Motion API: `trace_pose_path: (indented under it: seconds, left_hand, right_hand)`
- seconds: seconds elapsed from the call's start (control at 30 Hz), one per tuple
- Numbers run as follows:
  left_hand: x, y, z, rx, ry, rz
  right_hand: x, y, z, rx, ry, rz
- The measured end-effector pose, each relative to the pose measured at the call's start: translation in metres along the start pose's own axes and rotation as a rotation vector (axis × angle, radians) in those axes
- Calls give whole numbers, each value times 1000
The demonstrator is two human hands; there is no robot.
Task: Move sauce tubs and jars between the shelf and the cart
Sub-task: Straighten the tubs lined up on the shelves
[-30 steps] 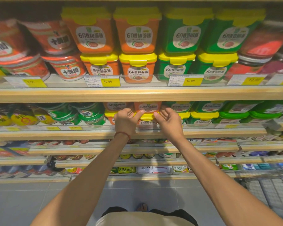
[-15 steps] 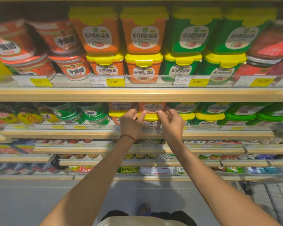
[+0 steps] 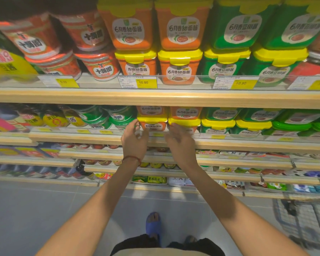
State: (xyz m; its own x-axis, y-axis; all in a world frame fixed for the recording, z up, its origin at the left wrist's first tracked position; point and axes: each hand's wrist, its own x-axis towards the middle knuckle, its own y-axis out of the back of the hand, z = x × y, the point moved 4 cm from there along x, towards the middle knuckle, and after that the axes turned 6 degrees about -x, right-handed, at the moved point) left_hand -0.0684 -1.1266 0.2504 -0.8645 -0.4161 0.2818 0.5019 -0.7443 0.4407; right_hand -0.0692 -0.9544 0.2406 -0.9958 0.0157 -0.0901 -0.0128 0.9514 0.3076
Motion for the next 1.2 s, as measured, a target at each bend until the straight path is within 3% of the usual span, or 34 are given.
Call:
trace_pose_path:
  seconds: [0.17, 0.27, 0.43, 0.5, 0.6, 0.93, 1.1, 1.2]
  left_hand:
    - [21, -4, -21, -67, 120, -146]
    - [35, -6, -28, 14, 63, -232]
    - [46, -10, -46, 8, 36, -300]
    - [47, -12, -53, -56, 50, -340]
    - [52, -10, -55, -151, 78, -348]
    - [39, 5, -48, -326, 197, -291]
    - [43, 5, -44, -206, 157, -351]
    - [48, 11, -37, -128, 61, -319]
  right_hand:
    - [17, -30, 3, -115, 39, -69]
    - [25, -43, 5, -77, 17, -82]
    - [31, -58, -5, -22, 179, -86]
    - [35, -60, -2, -57, 117, -78]
    - [38, -57, 6, -202, -10, -4]
    - [21, -48, 7, 45, -31, -34]
    - [22, -44, 2, 39, -37, -43]
    - [21, -35, -8, -116, -7, 141]
